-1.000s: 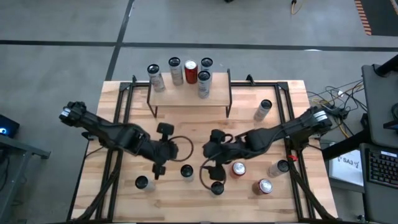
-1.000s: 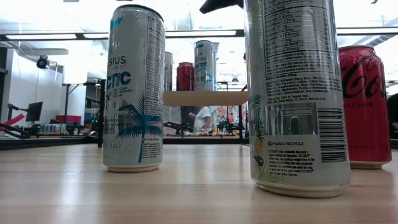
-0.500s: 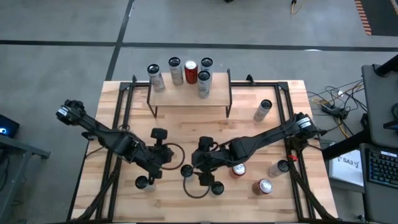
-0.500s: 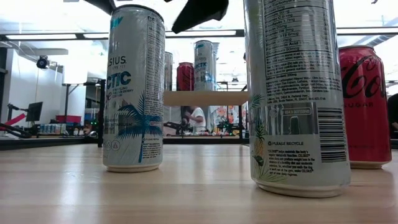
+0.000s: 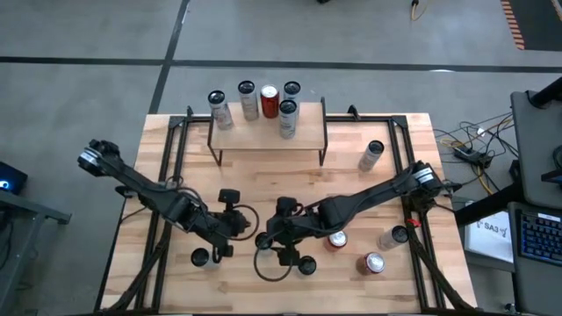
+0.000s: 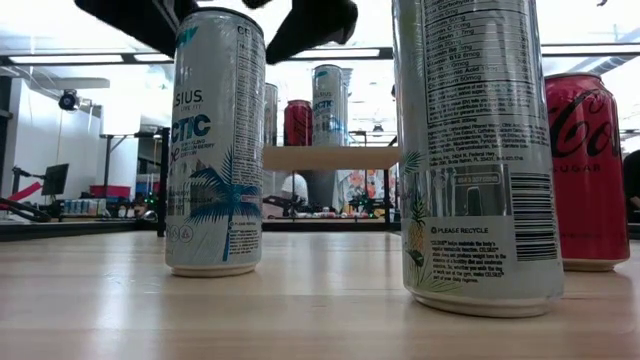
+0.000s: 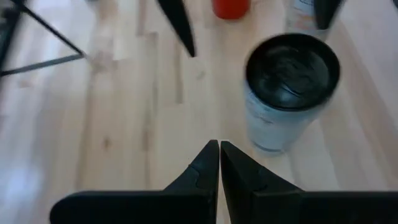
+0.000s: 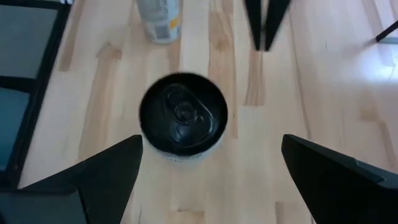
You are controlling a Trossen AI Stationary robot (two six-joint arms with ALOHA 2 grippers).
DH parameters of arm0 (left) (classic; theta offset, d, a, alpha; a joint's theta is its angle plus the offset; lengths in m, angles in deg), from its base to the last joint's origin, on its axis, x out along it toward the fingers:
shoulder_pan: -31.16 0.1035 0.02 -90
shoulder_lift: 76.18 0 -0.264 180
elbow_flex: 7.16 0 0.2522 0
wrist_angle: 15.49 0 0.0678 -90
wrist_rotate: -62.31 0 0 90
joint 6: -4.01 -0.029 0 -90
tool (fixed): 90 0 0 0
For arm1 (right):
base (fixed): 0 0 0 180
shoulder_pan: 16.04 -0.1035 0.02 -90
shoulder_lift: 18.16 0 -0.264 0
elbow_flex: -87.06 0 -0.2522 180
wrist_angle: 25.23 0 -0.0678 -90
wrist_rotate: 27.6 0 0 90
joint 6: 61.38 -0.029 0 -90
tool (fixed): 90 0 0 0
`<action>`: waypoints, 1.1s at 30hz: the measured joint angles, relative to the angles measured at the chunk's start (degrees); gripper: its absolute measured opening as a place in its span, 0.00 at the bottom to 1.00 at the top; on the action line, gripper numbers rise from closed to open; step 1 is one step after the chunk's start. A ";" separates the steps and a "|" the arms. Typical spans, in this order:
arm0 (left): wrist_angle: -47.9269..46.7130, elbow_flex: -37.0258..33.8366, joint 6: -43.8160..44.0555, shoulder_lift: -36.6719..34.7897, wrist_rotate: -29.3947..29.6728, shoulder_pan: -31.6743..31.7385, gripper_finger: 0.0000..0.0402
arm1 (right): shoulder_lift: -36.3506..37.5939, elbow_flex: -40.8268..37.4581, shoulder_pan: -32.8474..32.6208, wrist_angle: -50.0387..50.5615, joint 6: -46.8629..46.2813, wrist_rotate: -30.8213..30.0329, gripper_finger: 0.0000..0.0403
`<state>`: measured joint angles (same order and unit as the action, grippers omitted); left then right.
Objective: Place canned beverage on shelf
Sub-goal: Put the white soda can aligned with the other white soda cans on the shelf
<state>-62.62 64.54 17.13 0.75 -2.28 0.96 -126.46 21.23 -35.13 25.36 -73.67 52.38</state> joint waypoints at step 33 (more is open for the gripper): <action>5.89 -1.16 -2.47 4.81 -3.13 -0.15 0.00 | -6.09 0.28 1.64 -8.54 -2.64 5.58 0.61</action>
<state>-56.73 63.38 14.66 5.56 -5.42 0.81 -132.56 21.51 -33.49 16.81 -76.30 57.95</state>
